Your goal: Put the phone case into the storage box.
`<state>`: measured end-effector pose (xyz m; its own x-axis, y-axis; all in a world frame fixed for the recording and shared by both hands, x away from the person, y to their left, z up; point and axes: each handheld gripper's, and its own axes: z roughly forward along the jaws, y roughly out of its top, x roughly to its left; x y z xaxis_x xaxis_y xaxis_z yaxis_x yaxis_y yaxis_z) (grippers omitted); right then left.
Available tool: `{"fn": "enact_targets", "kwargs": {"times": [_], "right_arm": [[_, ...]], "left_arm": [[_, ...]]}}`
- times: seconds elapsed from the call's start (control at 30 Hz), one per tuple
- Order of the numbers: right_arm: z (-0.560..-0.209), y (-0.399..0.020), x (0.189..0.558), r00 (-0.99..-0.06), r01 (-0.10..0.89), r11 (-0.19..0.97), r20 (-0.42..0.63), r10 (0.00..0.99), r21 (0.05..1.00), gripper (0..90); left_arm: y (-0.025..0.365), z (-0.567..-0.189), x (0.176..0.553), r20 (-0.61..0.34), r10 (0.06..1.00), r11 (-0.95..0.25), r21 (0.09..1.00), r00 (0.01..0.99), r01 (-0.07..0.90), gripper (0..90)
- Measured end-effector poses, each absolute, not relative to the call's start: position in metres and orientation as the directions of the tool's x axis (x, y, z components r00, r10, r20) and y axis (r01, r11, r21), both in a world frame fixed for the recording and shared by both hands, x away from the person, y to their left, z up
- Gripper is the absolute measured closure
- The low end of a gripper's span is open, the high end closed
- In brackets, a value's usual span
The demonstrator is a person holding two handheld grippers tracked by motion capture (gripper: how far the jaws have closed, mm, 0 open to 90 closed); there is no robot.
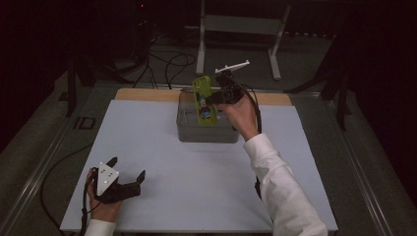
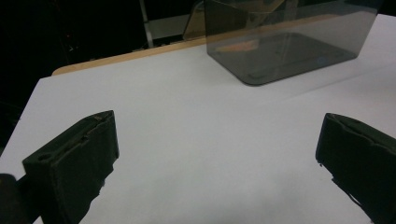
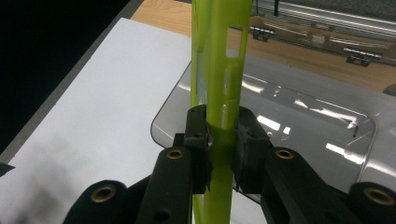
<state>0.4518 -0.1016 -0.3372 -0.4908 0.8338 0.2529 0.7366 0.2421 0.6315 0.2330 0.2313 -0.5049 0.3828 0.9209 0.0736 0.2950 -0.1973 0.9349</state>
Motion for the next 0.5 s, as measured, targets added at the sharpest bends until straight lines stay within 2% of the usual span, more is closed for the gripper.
{"fn": "enact_targets", "kwargs": {"times": [0.5], "right_arm": [[-0.339, -0.104, 0.463, -0.451, 0.760, 0.231, 0.237, 0.861, 0.607, 78.0]], "left_arm": [[0.231, -0.505, 0.233, 0.074, 0.920, -0.198, 0.935, 0.384, 0.293, 0.0]]}}
